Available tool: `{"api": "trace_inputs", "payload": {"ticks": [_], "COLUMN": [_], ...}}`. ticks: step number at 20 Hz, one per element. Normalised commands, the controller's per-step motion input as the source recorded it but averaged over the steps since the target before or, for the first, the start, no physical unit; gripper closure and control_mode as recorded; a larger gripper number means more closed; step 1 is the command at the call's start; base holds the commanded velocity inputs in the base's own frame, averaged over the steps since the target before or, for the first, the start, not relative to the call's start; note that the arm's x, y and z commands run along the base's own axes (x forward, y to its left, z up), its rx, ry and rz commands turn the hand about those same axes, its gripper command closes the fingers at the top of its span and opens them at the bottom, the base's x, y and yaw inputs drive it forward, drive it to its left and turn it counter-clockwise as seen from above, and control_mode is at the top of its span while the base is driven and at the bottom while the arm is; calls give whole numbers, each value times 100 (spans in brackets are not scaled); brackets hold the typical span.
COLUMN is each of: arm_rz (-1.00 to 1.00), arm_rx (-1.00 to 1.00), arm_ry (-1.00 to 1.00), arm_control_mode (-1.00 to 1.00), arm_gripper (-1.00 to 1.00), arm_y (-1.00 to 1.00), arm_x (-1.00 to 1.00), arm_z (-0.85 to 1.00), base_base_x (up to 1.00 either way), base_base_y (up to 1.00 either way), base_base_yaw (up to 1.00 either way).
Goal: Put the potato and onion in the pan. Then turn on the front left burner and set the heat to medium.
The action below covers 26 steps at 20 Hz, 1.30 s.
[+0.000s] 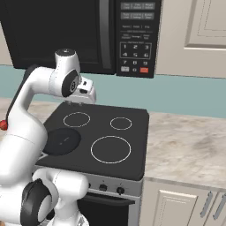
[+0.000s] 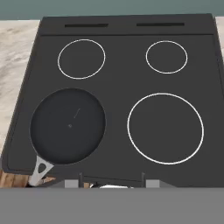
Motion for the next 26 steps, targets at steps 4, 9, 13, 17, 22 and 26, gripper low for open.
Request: {"api": "trace_inputs", "payload": {"ticks": [4, 9, 13, 17, 22, 26], "arm_rz": [0, 0, 0, 0, 0, 0], "arm_rx": [0, -1, -5, -5, -8, -5], "arm_ry": [-1, -1, -5, -2, 0, 0], "arm_control_mode": [-100, -100, -100, -100, -100, -100], "arm_gripper": [-100, -100, -100, -100, -100, -100], "arm_y": [0, 20, 44, 47, 67, 79], "arm_x": [3, -4, -29, -26, -6, 0], "arm_z": [0, -4, -4, -1, 0, 0], "base_base_x": [0, 0, 0, 0, 0, 0], "base_base_y": [0, 0, 0, 0, 0, 0], "base_base_yaw": [0, 0, 0, 0, 0, 0]}}
